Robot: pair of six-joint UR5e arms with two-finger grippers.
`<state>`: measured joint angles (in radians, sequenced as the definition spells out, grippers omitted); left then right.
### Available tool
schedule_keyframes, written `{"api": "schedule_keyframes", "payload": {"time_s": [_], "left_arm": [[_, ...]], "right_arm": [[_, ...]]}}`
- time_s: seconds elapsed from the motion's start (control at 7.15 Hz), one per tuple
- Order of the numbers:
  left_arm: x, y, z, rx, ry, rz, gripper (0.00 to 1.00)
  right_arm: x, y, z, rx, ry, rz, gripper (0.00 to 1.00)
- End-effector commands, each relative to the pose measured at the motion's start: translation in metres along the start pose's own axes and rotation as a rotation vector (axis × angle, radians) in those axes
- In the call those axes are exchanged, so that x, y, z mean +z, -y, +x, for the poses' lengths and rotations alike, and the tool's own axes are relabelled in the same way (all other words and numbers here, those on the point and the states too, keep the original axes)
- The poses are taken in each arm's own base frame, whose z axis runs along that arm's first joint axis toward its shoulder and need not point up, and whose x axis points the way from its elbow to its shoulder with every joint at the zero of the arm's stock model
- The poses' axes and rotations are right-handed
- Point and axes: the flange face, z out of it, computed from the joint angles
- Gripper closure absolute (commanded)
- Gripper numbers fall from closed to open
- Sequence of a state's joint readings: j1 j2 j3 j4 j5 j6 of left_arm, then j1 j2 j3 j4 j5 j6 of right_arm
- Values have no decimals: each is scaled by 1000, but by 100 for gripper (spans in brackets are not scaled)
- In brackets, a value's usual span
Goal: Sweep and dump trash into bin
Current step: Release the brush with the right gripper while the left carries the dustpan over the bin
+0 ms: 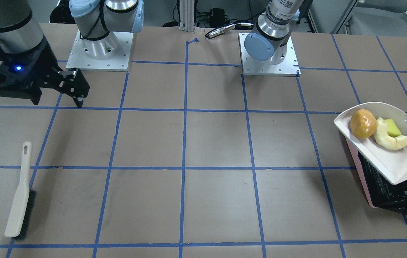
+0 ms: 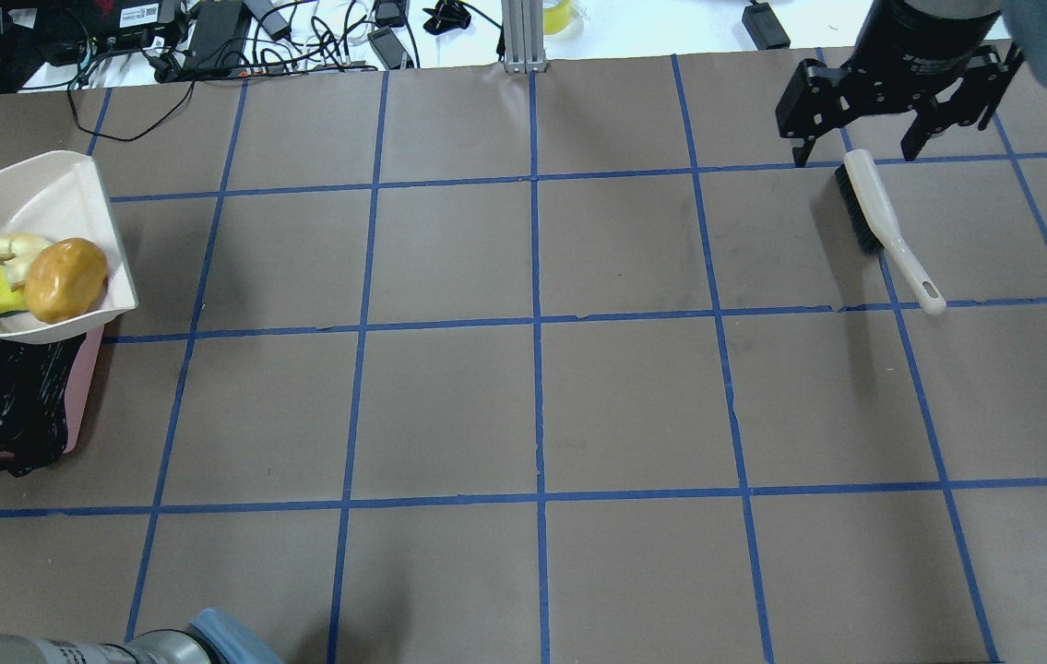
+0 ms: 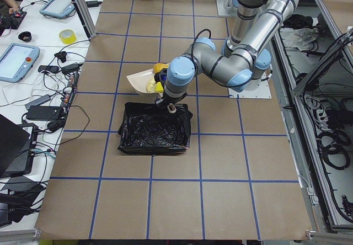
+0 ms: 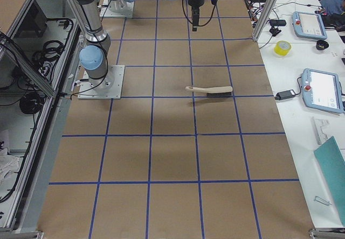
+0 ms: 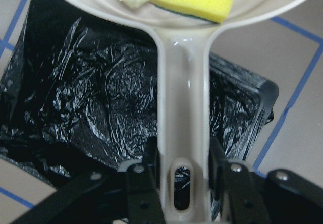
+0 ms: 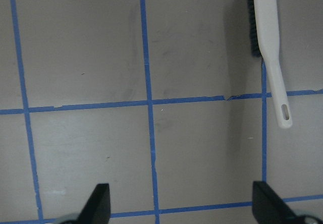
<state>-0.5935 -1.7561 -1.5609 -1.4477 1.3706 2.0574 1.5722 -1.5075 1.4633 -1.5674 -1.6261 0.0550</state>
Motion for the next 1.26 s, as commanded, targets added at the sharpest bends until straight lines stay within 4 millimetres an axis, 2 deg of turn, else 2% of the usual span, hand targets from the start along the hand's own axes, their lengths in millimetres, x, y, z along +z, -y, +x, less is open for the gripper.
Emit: {"api": "schedule_keyframes", "payload": {"time_s": [0.0, 0.14, 0.28, 0.42, 0.84, 1.12], "left_arm": [[-21, -81, -9, -90, 13, -71, 100], [-31, -105, -17, -101, 19, -109, 100], [-32, -121, -26, -105, 14, -142, 100], [-30, -129, -34, -106, 12, -148, 100], [-42, -148, -47, -76, 7, -255, 100], [-43, -150, -49, -66, -2, -324, 100]], "right_arm": [[-26, -27, -27, 4, 16, 40, 0], [-30, -34, -32, -3, 48, 43, 0], [-26, -35, -34, -12, 48, 36, 0], [-25, -35, -34, -15, 49, 37, 0], [-29, -39, -33, -17, 50, 47, 0], [-32, -41, -33, -18, 52, 51, 0]]}}
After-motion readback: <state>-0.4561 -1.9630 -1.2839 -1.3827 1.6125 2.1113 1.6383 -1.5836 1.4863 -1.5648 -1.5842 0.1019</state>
